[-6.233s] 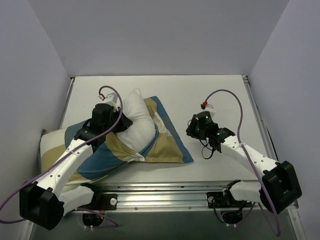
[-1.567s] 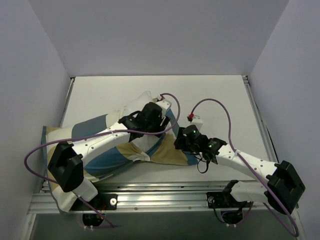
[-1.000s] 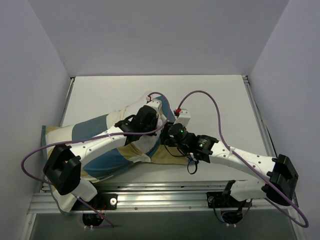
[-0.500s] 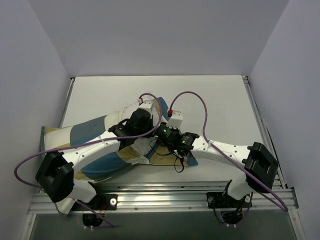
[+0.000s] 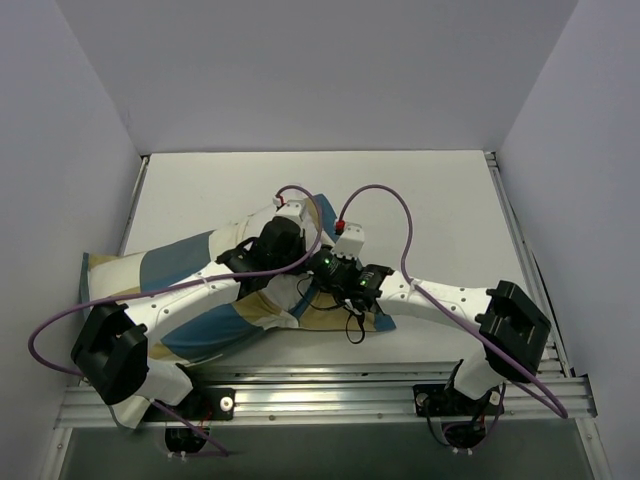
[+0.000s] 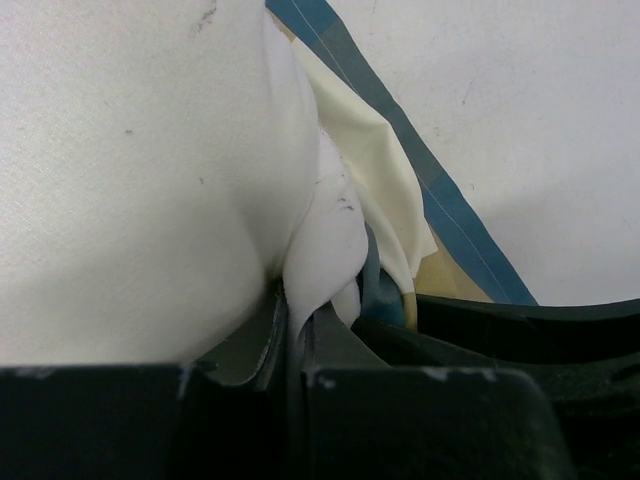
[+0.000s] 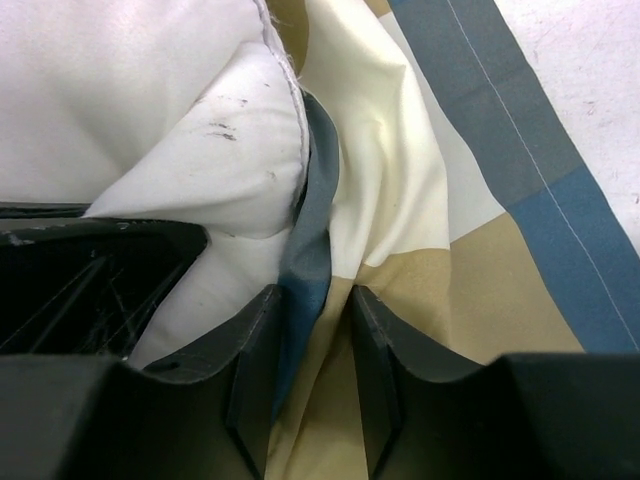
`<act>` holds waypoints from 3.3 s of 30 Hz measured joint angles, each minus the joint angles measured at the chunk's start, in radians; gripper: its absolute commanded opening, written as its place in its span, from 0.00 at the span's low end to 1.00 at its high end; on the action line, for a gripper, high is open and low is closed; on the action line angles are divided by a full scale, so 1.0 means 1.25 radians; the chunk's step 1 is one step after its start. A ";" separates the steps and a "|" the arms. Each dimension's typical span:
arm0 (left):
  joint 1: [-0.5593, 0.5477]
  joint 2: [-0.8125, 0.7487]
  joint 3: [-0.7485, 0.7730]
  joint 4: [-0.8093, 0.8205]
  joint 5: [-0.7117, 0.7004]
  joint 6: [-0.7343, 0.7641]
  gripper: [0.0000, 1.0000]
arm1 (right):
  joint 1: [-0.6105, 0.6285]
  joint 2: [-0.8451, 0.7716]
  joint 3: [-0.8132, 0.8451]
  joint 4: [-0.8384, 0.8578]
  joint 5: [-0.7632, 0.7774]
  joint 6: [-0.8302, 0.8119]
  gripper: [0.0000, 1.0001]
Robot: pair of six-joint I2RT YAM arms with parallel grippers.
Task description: Remove the pillowcase from the pillow
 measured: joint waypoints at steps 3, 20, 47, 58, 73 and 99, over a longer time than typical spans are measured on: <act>0.006 0.000 0.000 -0.004 0.001 -0.010 0.02 | -0.006 0.006 -0.011 0.013 -0.005 0.006 0.08; 0.089 -0.005 0.075 -0.099 0.058 -0.107 0.02 | -0.182 -0.151 -0.230 0.191 -0.204 0.031 0.00; 0.105 -0.023 0.021 -0.055 0.023 -0.141 0.02 | -0.033 -0.084 0.089 -0.044 -0.041 -0.091 0.35; 0.104 -0.009 -0.023 0.012 0.020 -0.164 0.02 | -0.029 0.115 0.112 -0.049 -0.004 -0.072 0.40; 0.110 -0.025 -0.015 -0.032 0.020 -0.161 0.02 | -0.127 0.071 -0.068 0.173 -0.193 -0.016 0.00; 0.201 -0.207 -0.008 -0.128 0.040 -0.264 0.02 | -0.226 0.054 -0.192 0.334 -0.384 -0.029 0.00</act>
